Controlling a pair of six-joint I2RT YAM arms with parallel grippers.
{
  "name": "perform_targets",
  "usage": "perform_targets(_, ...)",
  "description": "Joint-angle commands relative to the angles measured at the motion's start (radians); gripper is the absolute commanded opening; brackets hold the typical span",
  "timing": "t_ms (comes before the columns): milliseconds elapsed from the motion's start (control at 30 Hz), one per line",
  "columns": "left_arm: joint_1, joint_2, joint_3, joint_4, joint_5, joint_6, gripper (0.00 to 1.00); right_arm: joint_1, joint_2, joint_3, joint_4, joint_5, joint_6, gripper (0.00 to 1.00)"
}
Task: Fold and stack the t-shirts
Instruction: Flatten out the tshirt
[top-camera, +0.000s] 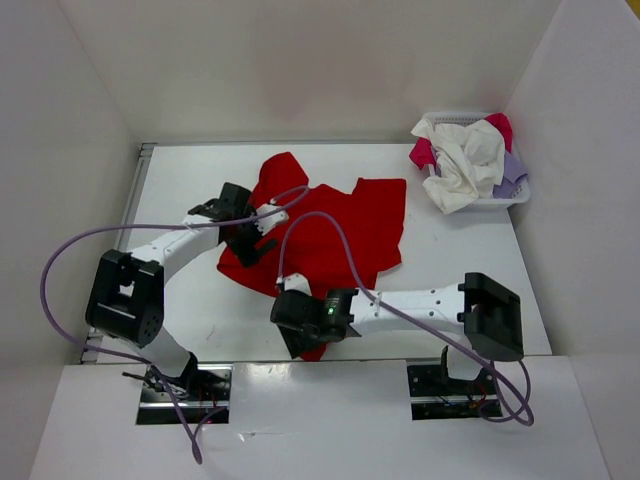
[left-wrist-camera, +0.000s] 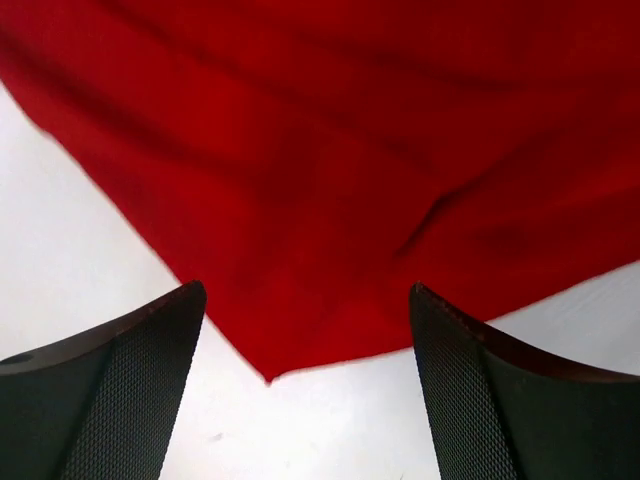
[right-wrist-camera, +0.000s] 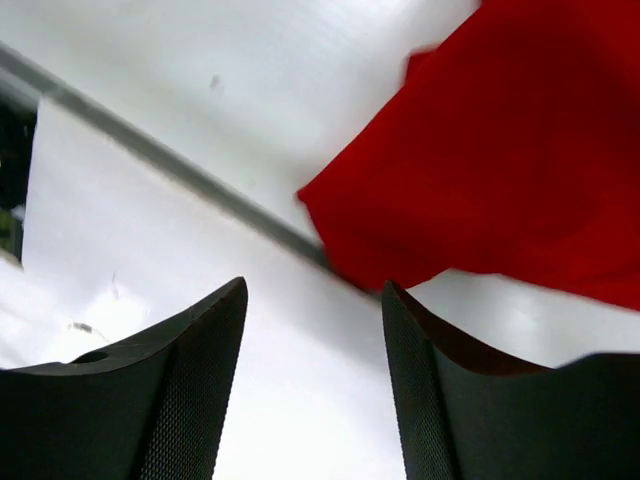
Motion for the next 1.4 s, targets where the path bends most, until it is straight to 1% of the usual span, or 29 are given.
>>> perform_targets(0, -0.059, 0.006, 0.014, 0.126, -0.008, -0.059, 0.88, 0.035, 0.0, -0.004, 0.05, 0.013, 0.101, 0.63)
perform_targets(100, -0.096, 0.044, 0.014, 0.137, -0.008, -0.071, 0.88, 0.044, 0.0, -0.048, 0.086, 0.004, 0.101, 0.65)
perform_targets(133, -0.096, 0.059, 0.023, 0.137, -0.008, -0.071, 0.88, 0.044, 0.0, -0.057, 0.096, 0.004, 0.101, 0.68)
perform_targets(267, -0.105, 0.13, 0.023, 0.137, -0.034, -0.081, 0.76, 0.053, 0.046, -0.071, 0.117, -0.028, 0.079, 0.69)
perform_targets(300, -0.105, 0.139, 0.014, 0.137, -0.046, -0.081, 0.7, 0.053, 0.089, -0.071, 0.117, -0.028, 0.065, 0.69)
perform_targets(367, -0.105, 0.139, 0.0, 0.137, -0.057, -0.071, 0.65, 0.053, 0.127, -0.062, 0.117, -0.039, 0.053, 0.69)
perform_targets(400, -0.105, 0.139, -0.015, 0.146, -0.066, -0.071, 0.61, 0.053, 0.141, -0.053, 0.117, -0.05, 0.053, 0.69)
perform_targets(433, -0.105, 0.139, -0.027, 0.146, -0.066, -0.071, 0.58, 0.053, 0.15, -0.053, 0.117, -0.05, 0.053, 0.64)
perform_targets(467, -0.105, 0.139, -0.027, 0.146, -0.066, -0.071, 0.54, 0.053, 0.151, -0.053, 0.117, -0.039, 0.053, 0.6)
perform_targets(500, -0.105, 0.139, -0.027, 0.146, -0.075, -0.071, 0.46, 0.053, 0.151, -0.076, 0.126, -0.03, 0.062, 0.52)
perform_targets(533, -0.105, 0.139, -0.027, 0.146, -0.075, -0.071, 0.4, 0.053, 0.151, -0.076, 0.126, -0.03, 0.062, 0.52)
perform_targets(567, -0.105, 0.15, -0.027, 0.146, -0.075, -0.082, 0.32, 0.036, 0.141, -0.099, 0.136, -0.03, 0.073, 0.42)
perform_targets(633, -0.105, 0.159, -0.027, 0.146, -0.075, -0.093, 0.17, 0.007, 0.141, -0.123, 0.147, -0.056, 0.082, 0.34)
perform_targets(667, -0.105, 0.159, -0.027, 0.146, -0.092, -0.108, 0.09, 0.007, 0.131, -0.133, 0.158, -0.056, 0.082, 0.26)
perform_targets(700, -0.105, 0.168, -0.027, 0.146, -0.103, -0.117, 0.0, -0.002, 0.12, -0.146, 0.158, -0.056, 0.082, 0.21)
perform_targets(767, -0.093, 0.153, -0.018, 0.132, -0.112, -0.117, 0.0, -0.002, 0.106, -0.147, 0.134, -0.036, 0.102, 0.1)
perform_targets(800, -0.093, 0.141, -0.018, 0.118, -0.112, -0.128, 0.0, -0.002, 0.089, -0.147, 0.121, -0.025, 0.102, 0.0)
perform_targets(833, -0.063, 0.108, -0.006, 0.103, -0.112, -0.139, 0.0, -0.002, 0.077, -0.147, 0.107, -0.001, 0.116, 0.0)
perform_targets(900, -0.041, 0.069, 0.005, 0.071, -0.112, -0.153, 0.0, -0.002, 0.025, -0.147, 0.074, 0.024, 0.127, 0.0)
perform_targets(1067, 0.002, -0.078, 0.019, 0.007, -0.101, -0.162, 0.01, -0.085, -0.101, -0.156, 0.026, 0.083, 0.147, 0.0)
perform_targets(1100, 0.002, -0.092, 0.019, 0.006, -0.091, -0.162, 0.04, -0.097, -0.141, -0.156, 0.012, 0.093, 0.147, 0.0)
perform_targets(1200, 0.022, -0.115, -0.007, -0.021, -0.08, -0.15, 0.12, -0.132, -0.182, -0.165, 0.001, 0.105, 0.125, 0.0)
perform_targets(1233, 0.022, -0.115, -0.041, -0.021, -0.071, -0.139, 0.22, -0.132, -0.182, -0.176, 0.001, 0.105, 0.114, 0.0)
perform_targets(1267, 0.031, -0.105, -0.058, -0.021, -0.057, -0.128, 0.3, -0.132, -0.182, -0.176, 0.001, 0.105, 0.114, 0.0)
perform_targets(1300, 0.031, -0.083, -0.068, -0.021, -0.046, -0.128, 0.34, -0.132, -0.173, -0.176, 0.011, 0.105, 0.104, 0.0)
perform_targets(1367, 0.031, -0.057, -0.078, -0.012, -0.017, -0.128, 0.41, -0.132, -0.153, -0.176, 0.032, 0.049, 0.073, 0.0)
